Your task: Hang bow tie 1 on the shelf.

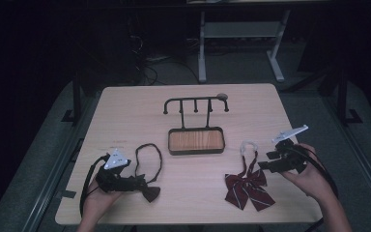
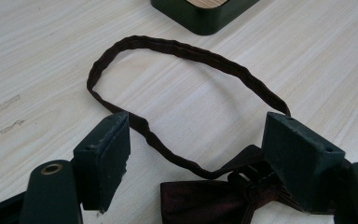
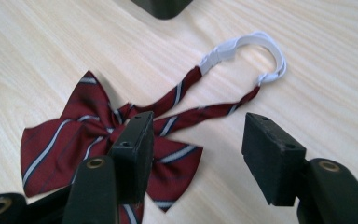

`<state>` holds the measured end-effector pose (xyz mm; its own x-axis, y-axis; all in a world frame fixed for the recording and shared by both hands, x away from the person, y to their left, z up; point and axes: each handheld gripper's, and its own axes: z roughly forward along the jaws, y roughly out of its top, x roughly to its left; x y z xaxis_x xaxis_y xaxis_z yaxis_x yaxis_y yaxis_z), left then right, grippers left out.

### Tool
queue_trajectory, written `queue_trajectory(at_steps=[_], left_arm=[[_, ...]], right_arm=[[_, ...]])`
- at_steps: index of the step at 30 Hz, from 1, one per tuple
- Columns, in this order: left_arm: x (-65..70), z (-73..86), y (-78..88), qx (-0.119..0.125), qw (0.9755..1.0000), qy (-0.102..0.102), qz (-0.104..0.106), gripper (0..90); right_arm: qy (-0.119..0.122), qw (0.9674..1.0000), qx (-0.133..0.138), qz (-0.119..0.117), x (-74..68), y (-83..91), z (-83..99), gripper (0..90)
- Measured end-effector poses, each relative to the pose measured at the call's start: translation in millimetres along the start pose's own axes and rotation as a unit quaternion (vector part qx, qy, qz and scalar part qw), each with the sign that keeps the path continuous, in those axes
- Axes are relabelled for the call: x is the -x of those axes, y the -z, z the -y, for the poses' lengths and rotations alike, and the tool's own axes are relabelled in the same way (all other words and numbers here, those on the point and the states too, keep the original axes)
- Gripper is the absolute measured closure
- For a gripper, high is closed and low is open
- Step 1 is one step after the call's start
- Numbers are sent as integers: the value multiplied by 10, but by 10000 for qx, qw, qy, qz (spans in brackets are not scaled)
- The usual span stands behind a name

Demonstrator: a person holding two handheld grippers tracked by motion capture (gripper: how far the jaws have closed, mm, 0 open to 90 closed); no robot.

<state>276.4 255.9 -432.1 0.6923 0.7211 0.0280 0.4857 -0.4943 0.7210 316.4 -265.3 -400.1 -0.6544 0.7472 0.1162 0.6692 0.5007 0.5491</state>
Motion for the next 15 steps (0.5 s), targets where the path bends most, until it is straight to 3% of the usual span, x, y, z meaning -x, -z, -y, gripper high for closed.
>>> queue_trajectory(at_steps=[6,15], left_arm=[[-9,-1,-13,-22,10000,-12,24,241],[-20,6,-14,-33,10000,-4,22,241]], right_arm=[[-24,9997,-222,43,63,-91,-204,455],[-243,9982,-530,153,185,-284,-381,472]])
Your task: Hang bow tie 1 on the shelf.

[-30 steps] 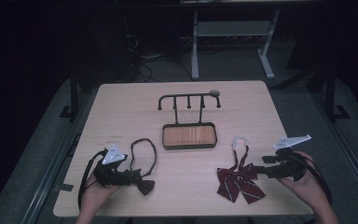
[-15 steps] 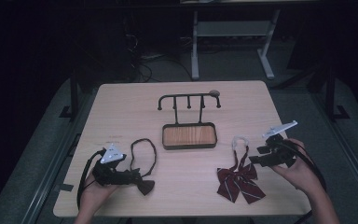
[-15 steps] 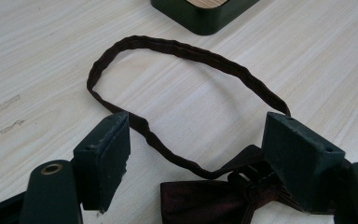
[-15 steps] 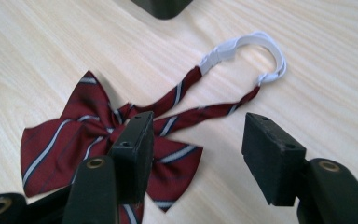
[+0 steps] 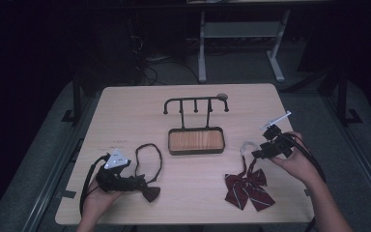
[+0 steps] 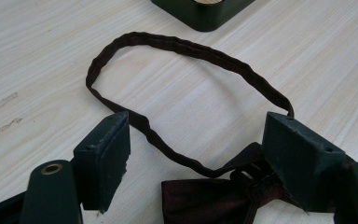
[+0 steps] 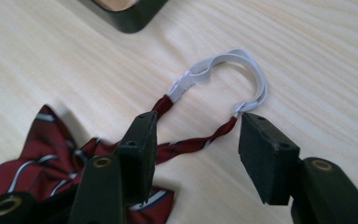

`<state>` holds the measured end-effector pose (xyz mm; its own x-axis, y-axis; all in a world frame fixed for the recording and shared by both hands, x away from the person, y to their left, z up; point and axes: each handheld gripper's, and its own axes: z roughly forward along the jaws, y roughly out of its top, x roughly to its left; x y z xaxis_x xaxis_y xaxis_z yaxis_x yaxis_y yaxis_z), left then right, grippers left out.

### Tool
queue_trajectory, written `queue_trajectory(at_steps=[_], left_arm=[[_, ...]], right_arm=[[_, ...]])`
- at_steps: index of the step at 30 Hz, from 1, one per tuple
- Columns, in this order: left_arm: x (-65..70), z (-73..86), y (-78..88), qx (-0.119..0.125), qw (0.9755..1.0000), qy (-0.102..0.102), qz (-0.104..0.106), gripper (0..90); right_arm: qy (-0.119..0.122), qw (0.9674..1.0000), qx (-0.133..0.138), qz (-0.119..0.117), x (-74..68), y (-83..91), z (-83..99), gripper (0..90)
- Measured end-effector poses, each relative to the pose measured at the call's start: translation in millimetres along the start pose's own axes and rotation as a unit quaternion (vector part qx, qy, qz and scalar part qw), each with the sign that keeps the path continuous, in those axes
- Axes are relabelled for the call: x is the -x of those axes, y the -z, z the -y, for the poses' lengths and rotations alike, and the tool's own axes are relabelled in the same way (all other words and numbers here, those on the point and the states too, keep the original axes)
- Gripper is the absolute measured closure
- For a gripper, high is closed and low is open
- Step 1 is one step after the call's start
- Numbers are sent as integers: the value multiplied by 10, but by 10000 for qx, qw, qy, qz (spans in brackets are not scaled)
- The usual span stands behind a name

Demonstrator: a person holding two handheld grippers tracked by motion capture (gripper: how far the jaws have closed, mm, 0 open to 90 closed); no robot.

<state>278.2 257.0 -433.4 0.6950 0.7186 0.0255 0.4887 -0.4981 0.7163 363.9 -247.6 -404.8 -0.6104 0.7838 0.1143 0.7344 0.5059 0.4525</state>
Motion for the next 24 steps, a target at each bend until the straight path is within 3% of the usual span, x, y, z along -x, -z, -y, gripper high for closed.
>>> queue_trajectory(at_steps=[8,9,16,24], left_arm=[[-4,2,-1,1,10000,14,-2,241],[-4,4,-4,21,10000,20,-4,241],[-11,2,3,2,10000,20,2,242],[-15,4,6,1,10000,31,4,242]], right_arm=[[-223,9994,-182,167,74,-134,-92,502],[-352,9987,-310,205,98,-185,-107,510],[-563,9966,-484,361,144,-299,-153,527],[-661,9939,-717,523,174,-416,-178,580]])
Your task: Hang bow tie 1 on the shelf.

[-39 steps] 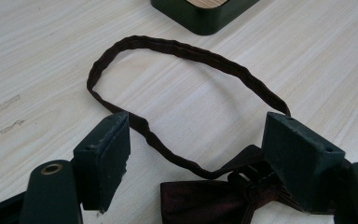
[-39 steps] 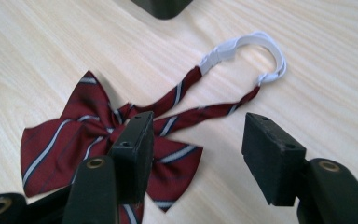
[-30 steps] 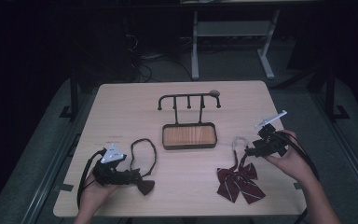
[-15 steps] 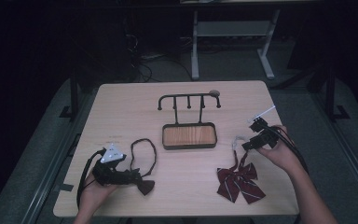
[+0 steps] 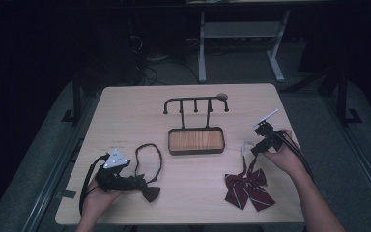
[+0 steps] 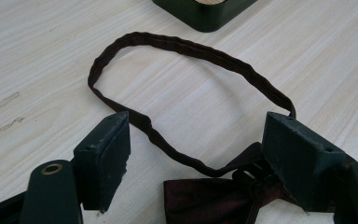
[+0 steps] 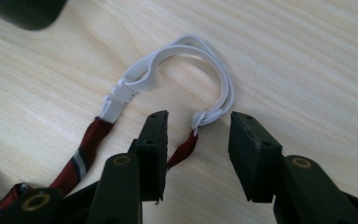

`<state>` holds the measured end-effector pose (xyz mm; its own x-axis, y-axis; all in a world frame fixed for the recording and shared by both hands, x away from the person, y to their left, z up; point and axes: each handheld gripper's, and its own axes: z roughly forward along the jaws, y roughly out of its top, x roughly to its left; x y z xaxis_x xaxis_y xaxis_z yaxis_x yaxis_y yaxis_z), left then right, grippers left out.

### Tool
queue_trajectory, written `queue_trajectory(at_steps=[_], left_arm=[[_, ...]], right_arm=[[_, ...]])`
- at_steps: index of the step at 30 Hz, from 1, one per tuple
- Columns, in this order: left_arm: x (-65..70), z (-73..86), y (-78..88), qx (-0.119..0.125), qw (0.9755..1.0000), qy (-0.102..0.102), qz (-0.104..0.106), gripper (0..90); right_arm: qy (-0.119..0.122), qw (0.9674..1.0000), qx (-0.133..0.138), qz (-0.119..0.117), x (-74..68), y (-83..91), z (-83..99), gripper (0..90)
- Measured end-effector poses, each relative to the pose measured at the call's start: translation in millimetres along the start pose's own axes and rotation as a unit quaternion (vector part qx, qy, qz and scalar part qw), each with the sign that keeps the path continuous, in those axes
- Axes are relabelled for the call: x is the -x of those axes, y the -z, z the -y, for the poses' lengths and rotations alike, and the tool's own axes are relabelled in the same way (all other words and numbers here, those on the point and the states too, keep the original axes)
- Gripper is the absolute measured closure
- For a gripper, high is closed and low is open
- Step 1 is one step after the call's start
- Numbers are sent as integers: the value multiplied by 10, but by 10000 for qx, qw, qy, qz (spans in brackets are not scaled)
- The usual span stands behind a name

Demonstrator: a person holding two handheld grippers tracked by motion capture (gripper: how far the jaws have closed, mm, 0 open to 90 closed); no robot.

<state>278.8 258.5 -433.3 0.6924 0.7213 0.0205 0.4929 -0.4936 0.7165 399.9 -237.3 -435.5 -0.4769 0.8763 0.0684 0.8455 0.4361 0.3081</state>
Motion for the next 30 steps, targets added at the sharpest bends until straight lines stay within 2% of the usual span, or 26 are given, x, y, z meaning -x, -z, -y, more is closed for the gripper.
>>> queue_trajectory(at_steps=[9,13,18,24,30], left_arm=[[-6,1,3,-4,10000,6,-8,242],[-5,3,1,22,10000,16,-8,243],[-4,0,4,12,10000,6,-1,243],[-4,1,2,-1,10000,-2,1,243],[2,0,-3,-2,10000,-16,5,243]], right_arm=[[-25,9999,-127,34,-10,-55,-23,643],[1,9998,-184,119,-25,-82,-29,682],[8,9997,-206,120,-34,-80,-31,795],[-47,9998,-176,-94,-41,-35,-23,835],[29,9996,-32,-262,-96,120,-6,839]])
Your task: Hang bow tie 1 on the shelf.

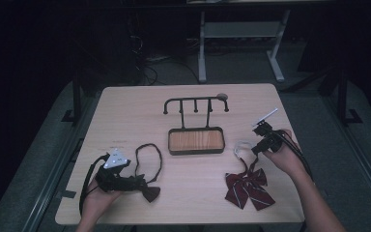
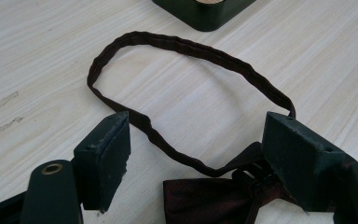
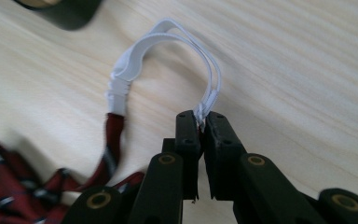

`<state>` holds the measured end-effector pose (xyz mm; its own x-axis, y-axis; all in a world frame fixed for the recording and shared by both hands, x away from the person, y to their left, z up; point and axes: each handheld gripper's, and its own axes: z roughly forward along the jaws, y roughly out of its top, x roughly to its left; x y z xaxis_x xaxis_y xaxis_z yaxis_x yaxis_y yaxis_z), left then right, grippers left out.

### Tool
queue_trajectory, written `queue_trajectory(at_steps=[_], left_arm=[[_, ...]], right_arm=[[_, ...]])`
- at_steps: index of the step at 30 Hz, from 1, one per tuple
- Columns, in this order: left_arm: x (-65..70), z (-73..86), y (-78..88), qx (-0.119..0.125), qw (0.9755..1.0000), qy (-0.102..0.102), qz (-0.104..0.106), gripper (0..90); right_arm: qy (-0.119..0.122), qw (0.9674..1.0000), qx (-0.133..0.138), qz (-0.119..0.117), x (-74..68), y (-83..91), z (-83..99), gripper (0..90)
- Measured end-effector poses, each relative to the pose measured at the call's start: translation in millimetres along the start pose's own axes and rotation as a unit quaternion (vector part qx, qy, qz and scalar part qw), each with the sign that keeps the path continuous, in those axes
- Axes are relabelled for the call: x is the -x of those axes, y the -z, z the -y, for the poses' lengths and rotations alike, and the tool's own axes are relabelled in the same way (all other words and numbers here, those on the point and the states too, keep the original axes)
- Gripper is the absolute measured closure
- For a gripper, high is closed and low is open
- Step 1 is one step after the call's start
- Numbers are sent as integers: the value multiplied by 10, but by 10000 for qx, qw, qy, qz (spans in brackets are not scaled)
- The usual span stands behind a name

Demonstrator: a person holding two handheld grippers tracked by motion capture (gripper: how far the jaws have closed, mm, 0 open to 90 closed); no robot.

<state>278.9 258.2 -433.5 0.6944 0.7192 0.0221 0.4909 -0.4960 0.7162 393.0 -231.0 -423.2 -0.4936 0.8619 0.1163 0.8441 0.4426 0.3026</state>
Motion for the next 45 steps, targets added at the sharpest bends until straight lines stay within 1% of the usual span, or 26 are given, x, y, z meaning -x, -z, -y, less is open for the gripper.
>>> queue_trajectory(at_steps=[4,5,6,7,8,9,10,11,16,21,26,28,29,30,33,38,42,43,45], left_arm=[[5,2,-4,24,10000,7,-5,243],[5,2,-4,24,10000,7,-5,243],[5,3,-5,22,10000,10,-2,243],[5,3,-5,22,10000,10,-2,243],[6,4,-6,21,10000,15,-1,243],[6,4,-6,21,10000,15,-1,243],[7,5,-10,16,10000,23,10,243],[7,5,-11,15,10000,22,10,243],[5,6,-9,7,10000,12,2,243],[6,7,-12,3,10000,16,7,243],[5,9,-16,0,10000,15,8,243],[3,12,-16,10,10000,32,6,243],[-2,10,-9,-32,10000,8,10,243],[-2,8,-9,-27,10000,11,10,242],[0,7,-13,-9,10000,7,11,243],[6,9,-10,12,10000,31,-3,243],[7,7,-11,23,10000,30,0,243],[4,6,-11,18,10000,-5,0,243],[10,6,-15,29,10000,32,10,243]], right_arm=[[121,9997,133,-189,-57,119,2,840],[121,9997,133,-189,-57,119,2,840],[212,9993,187,-242,-83,168,2,840],[212,9993,187,-242,-83,168,2,840],[242,9986,278,-371,-108,220,4,840],[242,9986,278,-371,-108,220,4,840],[302,9982,308,-412,-125,263,2,840],[305,9981,323,-434,-136,281,2,840],[452,9957,547,-591,-182,419,6,838],[528,9943,625,-687,-220,522,4,839],[638,9933,642,-722,-254,581,-7,839],[645,9931,652,-725,-264,595,-12,839],[675,9927,677,-733,-276,616,-19,839],[722,9919,707,-771,-287,640,-27,839],[774,9912,723,-798,-305,667,-35,839],[923,9890,814,-821,-370,780,-67,839],[961,9881,850,-844,-395,838,-89,839],[1003,9876,874,-830,-410,880,-106,839],[1029,9872,890,-837,-421,916,-120,839]])
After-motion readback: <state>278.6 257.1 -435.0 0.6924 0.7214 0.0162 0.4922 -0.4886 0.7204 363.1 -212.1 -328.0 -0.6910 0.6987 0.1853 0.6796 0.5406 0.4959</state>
